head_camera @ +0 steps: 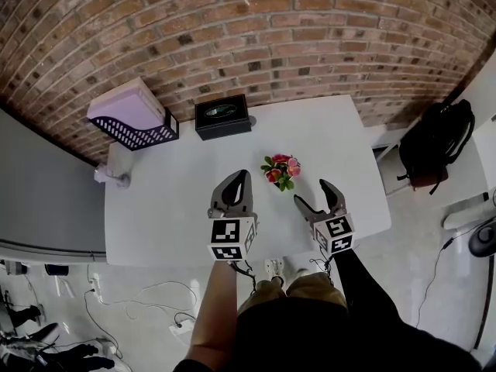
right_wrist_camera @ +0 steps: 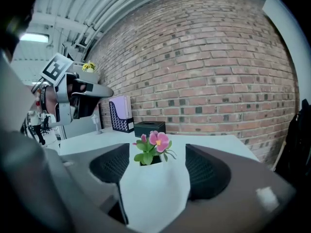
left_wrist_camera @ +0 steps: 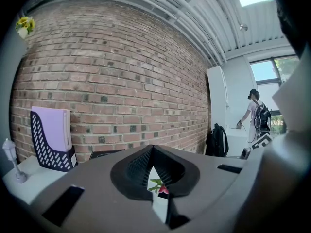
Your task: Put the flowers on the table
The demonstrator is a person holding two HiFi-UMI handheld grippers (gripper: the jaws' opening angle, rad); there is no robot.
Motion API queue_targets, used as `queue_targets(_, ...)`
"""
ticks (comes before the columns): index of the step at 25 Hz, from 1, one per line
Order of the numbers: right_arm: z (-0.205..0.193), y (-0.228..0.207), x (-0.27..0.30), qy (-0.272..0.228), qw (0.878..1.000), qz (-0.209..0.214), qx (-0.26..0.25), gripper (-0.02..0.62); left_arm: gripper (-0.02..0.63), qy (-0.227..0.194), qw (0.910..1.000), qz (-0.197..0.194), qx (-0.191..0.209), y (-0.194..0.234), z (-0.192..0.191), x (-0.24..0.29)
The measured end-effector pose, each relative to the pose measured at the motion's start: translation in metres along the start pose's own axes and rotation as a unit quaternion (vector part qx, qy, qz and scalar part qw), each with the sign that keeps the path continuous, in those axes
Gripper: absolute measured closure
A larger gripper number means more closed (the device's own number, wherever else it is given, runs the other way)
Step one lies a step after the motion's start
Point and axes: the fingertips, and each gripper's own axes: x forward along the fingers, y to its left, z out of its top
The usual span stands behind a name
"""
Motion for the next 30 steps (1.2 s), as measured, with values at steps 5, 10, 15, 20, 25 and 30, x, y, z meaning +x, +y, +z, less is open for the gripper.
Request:
queue_targets(5,0.043,-0.009,-0.034,-0.039,0.999,0.005,-0.014,0.242,0.598,-0.004,0.9999,0.010,0.007,-0.029,0.012,-0.012)
queue_targets(10,0.084,-0.016,-0.070,-0.077,0.996,0.018,-0.027,0.242,0.598,-0.013,0.9995,0.025,0.012,-0.056,0.023,-0.026)
queue_targets(15,0.114,-0.024,-0.102,-0.106,0.993,0.026,-0.041,0.242,0.598,-0.021,0.9987,0.042,0.019,-0.079,0.034,-0.041)
queue_targets(20,0.127,-0.033,-0.128,-0.123,0.991,0.032,-0.050,0.242,0.598,-0.025,0.9978,0.056,0.027,-0.098,0.041,-0.061)
queue_targets(25,0.133,-0.027,-0.151,-0.134,0.988,0.050,-0.064,0.242,0.598,-0.031,0.9967,0.067,0.034,-0.117,0.045,-0.082)
queue_targets(30,0.130,-0.017,-0.165,-0.140,0.986,0.063,-0.071,0.243,0.598,-0.034,0.9965,0.063,0.043,-0.134,0.041,-0.096)
